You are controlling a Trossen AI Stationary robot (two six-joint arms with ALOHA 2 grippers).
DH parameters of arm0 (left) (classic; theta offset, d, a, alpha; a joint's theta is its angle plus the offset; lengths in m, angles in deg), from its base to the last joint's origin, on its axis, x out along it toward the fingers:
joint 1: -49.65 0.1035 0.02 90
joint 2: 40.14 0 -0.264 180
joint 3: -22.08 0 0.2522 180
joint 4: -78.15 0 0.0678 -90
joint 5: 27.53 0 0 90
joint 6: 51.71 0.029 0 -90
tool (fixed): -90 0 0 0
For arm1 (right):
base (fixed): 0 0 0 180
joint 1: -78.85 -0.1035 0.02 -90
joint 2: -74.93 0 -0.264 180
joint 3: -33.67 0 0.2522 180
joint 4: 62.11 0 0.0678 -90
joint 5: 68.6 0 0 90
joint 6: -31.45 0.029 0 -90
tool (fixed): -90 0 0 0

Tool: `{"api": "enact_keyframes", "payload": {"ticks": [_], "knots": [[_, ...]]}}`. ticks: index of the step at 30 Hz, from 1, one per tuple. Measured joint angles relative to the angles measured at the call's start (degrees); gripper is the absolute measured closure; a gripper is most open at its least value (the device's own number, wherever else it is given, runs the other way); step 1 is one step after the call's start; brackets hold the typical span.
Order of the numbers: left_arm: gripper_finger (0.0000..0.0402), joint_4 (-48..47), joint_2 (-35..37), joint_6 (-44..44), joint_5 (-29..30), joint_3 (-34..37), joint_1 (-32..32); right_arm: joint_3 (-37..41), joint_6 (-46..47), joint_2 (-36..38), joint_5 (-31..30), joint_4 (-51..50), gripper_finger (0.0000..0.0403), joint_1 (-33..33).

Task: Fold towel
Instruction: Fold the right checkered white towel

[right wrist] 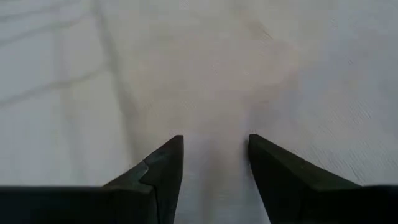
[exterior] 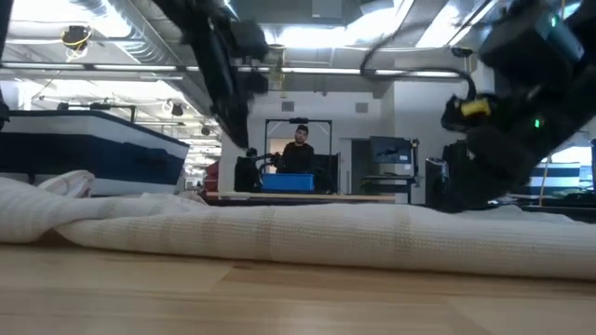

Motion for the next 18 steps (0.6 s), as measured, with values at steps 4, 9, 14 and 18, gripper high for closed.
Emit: {"api": "enact_keyframes", "payload": {"ticks": [4,9,14,18], "knots": [[0.0227,-3.3,5.8,-4.0,-10.5,1.3,-7.5,-3.8,-2.9,4.3,5.8,-6.3,0.0221,0.0],[0.0239,-5.3,8.5,-9.4,-12.9,6.5,-20.0,-7.6,-4.0,8.1,21.4,-13.0,0.0221,-0.1],[0.025,-2.2,8.1,-15.7,-12.8,13.5,-30.0,-9.4,-1.5,8.9,31.9,-17.5,0.0221,-0.1],[0.0257,2.1,8.0,-19.2,-10.7,19.6,-33.8,-10.5,1.0,8.9,34.1,-22.5,0.0221,-0.6]]}}
